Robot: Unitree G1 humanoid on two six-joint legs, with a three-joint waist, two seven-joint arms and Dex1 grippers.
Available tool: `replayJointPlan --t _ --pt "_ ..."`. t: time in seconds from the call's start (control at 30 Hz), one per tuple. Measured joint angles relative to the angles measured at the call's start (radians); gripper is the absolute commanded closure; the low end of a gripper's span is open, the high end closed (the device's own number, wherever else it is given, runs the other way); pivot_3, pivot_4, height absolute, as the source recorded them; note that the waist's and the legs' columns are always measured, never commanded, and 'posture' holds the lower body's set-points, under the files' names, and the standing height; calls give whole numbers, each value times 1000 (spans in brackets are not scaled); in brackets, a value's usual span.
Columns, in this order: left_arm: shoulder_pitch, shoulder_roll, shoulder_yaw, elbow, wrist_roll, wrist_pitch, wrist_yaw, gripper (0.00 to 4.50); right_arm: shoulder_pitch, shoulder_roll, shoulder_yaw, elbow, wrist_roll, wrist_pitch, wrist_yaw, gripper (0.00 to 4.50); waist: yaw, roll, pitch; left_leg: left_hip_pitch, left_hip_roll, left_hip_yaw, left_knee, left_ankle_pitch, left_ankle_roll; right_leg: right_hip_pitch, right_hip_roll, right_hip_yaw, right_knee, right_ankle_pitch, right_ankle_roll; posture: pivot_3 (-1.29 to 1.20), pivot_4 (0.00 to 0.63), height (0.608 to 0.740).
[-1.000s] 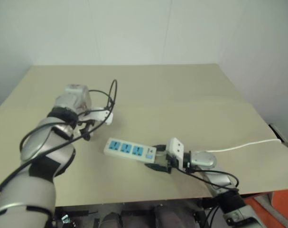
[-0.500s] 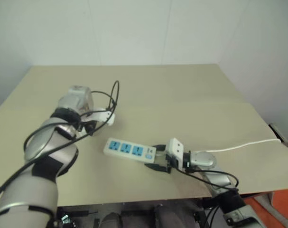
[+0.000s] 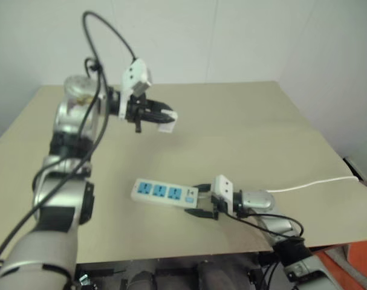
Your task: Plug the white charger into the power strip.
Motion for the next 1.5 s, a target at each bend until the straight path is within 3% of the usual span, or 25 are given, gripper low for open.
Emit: replayJointPlan --t 0.2,0.4,0.53,0.83,1.13,1.5 --pt "357 -104 110 -308 -199 83 167 3482 -38 6 1 65 4 -25 43 1070 6 -3 -1 1 0 -1 2 0 0 0 0 -1 3 0 -1 0 150 740" --pt "438 -65 186 -397 -454 208 121 3482 -89 17 4 165 6 -74 94 1070 3 -3 -1 4 0 -1 2 0 0 2 0 -1 3 0 0 0 150 740" --pt "492 -34 143 -399 -468 197 85 3482 -110 21 5 210 6 -101 117 1070 3 -3 -1 13 0 -2 0 0 -1 14 0 -2 -2 0 0 0 150 740" --pt "509 22 -11 -379 -436 74 -67 3482 -120 34 4 241 6 -123 123 1070 1 -3 -1 16 0 -2 -1 0 -1 15 1 -1 -3 0 -1 0 150 740" --pt "432 22 -122 -160 -311 -139 -161 3482 -107 35 -2 226 4 -124 121 1070 2 -3 -1 15 0 -1 -1 0 -1 15 1 -1 -5 -1 -1 0 150 740" --pt "334 -13 -230 73 -280 -279 -173 3482 -106 39 -1 224 -7 -136 114 1070 -1 -3 -1 14 0 -2 -1 0 0 14 2 -1 -5 -1 -1 0 150 740"
